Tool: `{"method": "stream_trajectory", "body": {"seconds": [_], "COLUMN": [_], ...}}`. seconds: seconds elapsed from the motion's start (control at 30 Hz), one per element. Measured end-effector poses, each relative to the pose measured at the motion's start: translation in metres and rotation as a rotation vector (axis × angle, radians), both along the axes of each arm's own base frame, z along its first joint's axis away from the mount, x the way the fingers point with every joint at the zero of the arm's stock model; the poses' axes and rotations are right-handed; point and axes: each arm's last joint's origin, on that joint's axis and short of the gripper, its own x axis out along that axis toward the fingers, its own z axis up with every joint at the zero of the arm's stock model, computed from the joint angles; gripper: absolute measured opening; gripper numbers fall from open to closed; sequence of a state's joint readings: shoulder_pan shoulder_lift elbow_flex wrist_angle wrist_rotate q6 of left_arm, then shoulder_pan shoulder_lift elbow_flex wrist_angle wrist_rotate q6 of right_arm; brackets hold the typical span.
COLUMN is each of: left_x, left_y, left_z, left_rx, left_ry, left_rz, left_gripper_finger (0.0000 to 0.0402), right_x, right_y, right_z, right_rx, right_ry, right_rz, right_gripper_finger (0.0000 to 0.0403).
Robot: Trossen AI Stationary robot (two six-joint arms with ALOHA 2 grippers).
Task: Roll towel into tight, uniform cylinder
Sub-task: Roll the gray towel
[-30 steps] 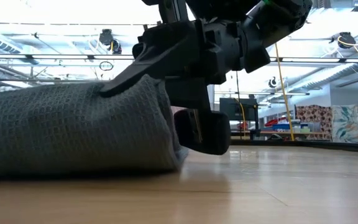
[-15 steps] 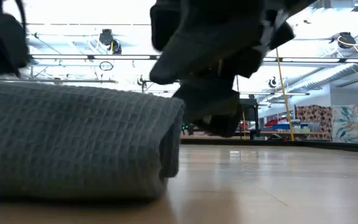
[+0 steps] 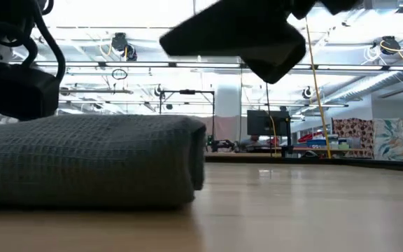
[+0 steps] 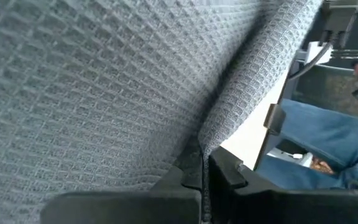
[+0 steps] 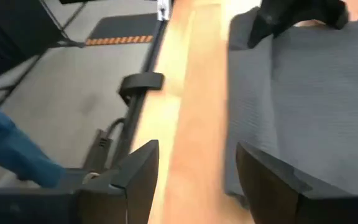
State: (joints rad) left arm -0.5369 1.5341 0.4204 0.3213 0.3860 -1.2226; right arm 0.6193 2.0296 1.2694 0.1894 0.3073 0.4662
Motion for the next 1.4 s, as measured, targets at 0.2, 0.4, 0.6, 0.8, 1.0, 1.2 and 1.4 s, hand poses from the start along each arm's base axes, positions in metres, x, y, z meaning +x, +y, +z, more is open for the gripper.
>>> {"method": "stream_trajectory", "body": {"seconds": [0.2, 0.4, 0.6, 0.8, 1.0, 1.2, 1.4], "left_x": [-0.002, -0.002, -0.003, -0.003, -0.004, -0.004, -0.003], "left_y": [0.001, 0.002, 0.003, 0.003, 0.004, 0.004, 0.004], "left_z": [-0.002, -0.003, -0.004, -0.005, -0.005, -0.005, -0.005], "left_rx": [0.021, 0.036, 0.052, 0.053, 0.058, 0.062, 0.065], "left_ry": [0.021, 0.039, 0.054, 0.056, 0.054, 0.051, 0.035], "left_rz": [-0.003, 0.037, 0.049, 0.049, 0.046, 0.043, 0.034], "left_gripper_finger": [0.0005, 0.0007, 0.0009, 0.001, 0.001, 0.0011, 0.0013], "right_x": [0.005, 0.016, 0.024, 0.026, 0.03, 0.035, 0.039], "right_y": [-0.011, -0.026, -0.028, -0.032, -0.038, -0.045, -0.052], "right_z": [-0.003, -0.005, -0.026, -0.032, -0.037, -0.048, -0.059], "right_rx": [-0.099, -0.159, -0.148, -0.171, -0.139, -0.096, -0.03], "right_ry": [0.008, -0.003, 0.019, 0.022, 0.046, 0.083, 0.13], "right_rz": [0.016, 0.049, 0.102, 0.051, 0.054, 0.047, 0.054], "right_gripper_finger": [0.0236, 0.0264, 0.025, 0.0247, 0.0239, 0.0218, 0.018]}}
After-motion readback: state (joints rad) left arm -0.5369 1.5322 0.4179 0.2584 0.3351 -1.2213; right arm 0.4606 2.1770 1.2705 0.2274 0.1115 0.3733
